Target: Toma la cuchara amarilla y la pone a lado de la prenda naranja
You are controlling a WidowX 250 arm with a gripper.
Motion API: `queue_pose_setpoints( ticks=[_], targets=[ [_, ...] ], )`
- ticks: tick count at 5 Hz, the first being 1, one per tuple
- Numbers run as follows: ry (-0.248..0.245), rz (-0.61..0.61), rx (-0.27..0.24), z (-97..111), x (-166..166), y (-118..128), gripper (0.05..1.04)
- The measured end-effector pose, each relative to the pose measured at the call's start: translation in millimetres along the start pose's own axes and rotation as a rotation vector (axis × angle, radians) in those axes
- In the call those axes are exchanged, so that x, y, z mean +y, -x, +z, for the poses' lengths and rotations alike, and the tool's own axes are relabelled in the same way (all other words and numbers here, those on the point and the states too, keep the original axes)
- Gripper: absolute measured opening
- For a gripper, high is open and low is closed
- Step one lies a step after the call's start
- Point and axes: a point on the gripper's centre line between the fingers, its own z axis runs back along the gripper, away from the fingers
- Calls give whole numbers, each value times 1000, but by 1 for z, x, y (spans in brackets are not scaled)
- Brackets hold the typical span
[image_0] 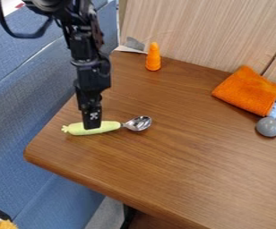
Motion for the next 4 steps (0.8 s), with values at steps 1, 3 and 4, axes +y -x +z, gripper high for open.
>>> queue_pose_setpoints(
  ticks=[1,3,4],
  targets=[
    [58,-79,-15,-14,-3,-5,999],
    [103,-159,-30,-24,8,-13,683],
    [116,-174,-25,-25,6,-12,428]
  ],
)
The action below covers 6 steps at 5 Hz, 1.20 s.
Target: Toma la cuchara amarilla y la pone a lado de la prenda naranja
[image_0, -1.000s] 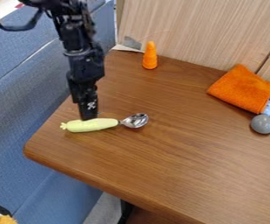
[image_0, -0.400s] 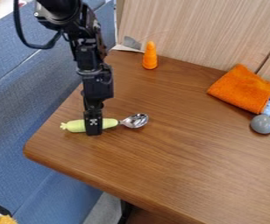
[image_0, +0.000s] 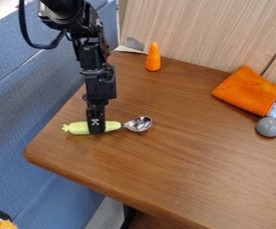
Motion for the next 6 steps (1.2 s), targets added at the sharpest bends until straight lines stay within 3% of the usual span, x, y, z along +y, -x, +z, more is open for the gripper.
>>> queue_pose_setpoints(
  ticks=[1,4,5,6],
  targets=[
    [-2,-9,14,0,0,0,377],
    [-29,-15,2,4,-12,-4,376],
    [-1,40,-1,15,-13,-10,376],
    [-12,75,-29,28,-5,-25,376]
  ],
)
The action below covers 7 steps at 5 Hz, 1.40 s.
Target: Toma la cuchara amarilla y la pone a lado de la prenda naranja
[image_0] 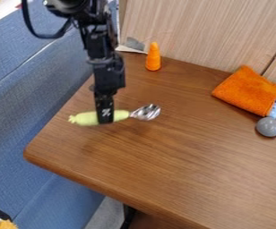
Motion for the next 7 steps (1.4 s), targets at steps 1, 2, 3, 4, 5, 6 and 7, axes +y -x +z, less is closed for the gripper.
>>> queue_pose_setpoints(
  ticks=[1,2,3,4,5,6,7],
  targets=[
    [-39,6,-64,24,12,-29,376],
    [-55,17,-116,36,25,-58,376],
    [-61,31,-130,31,35,-81,376],
    [-66,41,-137,25,51,-99,376],
    [-77,57,-136,23,65,-111,376],
    [-81,61,-140,16,79,-123,376],
    [-89,65,-131,12,92,-130,375]
  ],
)
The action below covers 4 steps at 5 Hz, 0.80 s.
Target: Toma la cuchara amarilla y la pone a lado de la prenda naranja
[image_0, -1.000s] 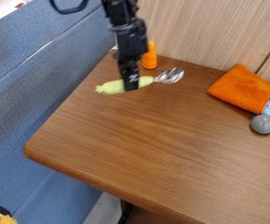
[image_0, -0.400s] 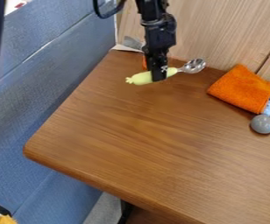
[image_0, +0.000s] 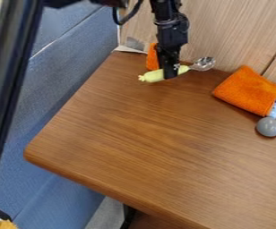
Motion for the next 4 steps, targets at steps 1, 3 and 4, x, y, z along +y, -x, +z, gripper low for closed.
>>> queue_pose_setpoints(
  ticks=[1,3,4],
  targets=[
    [8,-12,26,-16,4,-2,376],
    [1,-39,36,-19,2,-5,438],
    [11,-25,24,-21,-4,-3,745]
  ],
)
